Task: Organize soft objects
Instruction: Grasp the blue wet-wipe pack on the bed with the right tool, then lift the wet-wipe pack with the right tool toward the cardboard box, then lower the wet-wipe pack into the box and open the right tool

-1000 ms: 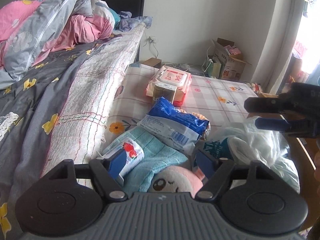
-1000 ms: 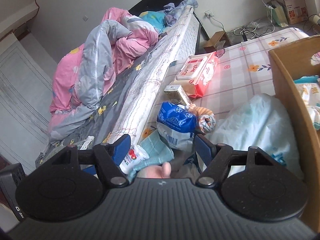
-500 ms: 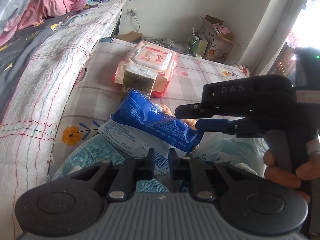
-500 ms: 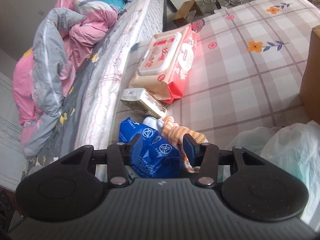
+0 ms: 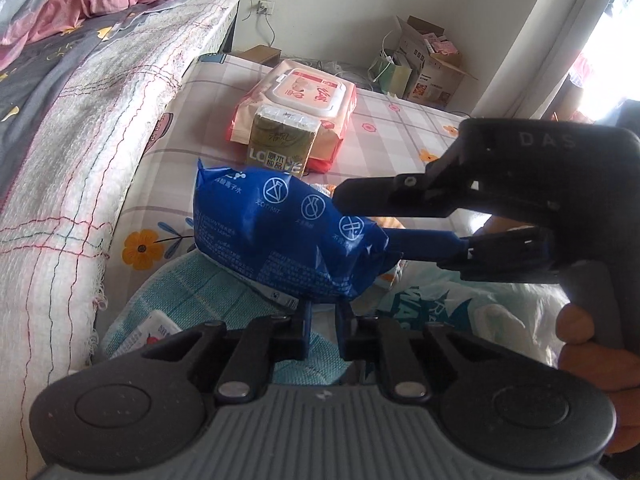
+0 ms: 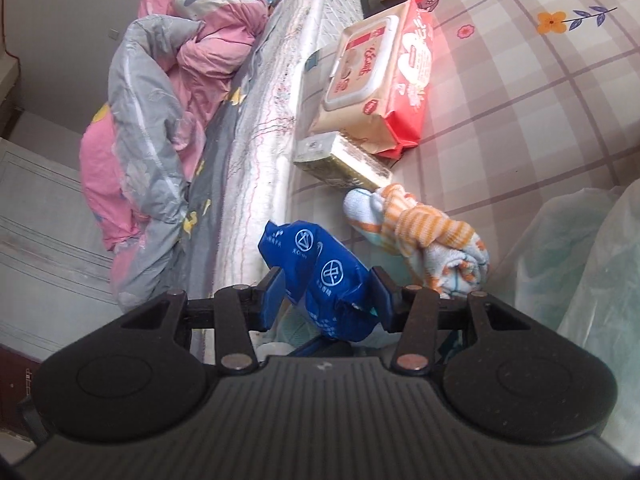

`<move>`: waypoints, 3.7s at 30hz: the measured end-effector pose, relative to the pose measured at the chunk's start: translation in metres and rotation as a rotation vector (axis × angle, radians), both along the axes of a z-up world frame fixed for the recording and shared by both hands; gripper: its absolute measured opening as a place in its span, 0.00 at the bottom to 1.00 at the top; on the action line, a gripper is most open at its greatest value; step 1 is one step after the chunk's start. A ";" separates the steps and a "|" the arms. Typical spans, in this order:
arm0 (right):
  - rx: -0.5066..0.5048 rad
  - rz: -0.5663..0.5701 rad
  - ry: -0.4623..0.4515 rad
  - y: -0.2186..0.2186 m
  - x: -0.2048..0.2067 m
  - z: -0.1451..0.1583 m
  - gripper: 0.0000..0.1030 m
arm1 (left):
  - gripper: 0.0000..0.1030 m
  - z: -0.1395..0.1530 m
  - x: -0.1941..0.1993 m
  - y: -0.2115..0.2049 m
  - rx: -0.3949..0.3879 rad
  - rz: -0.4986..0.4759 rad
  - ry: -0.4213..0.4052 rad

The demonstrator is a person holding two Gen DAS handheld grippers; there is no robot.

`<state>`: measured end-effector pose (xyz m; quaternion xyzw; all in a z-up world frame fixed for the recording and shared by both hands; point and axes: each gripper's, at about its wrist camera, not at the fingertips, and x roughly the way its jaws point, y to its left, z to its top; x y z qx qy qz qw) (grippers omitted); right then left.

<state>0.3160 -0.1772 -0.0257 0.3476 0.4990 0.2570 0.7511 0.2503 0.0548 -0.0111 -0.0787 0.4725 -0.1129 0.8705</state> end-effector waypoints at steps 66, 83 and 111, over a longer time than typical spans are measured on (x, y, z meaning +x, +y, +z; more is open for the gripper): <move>0.022 0.129 -0.064 -0.057 -0.016 0.084 0.53 | 0.38 0.108 -0.041 -0.048 -0.153 0.017 -0.110; -0.005 -0.271 -0.040 -0.323 -0.120 0.065 0.54 | 0.37 0.074 -0.050 -0.271 -0.181 -0.373 -0.006; -0.277 -0.020 0.234 -0.292 -0.130 -0.027 0.56 | 0.47 0.074 -0.084 -0.193 -0.092 -0.316 -0.058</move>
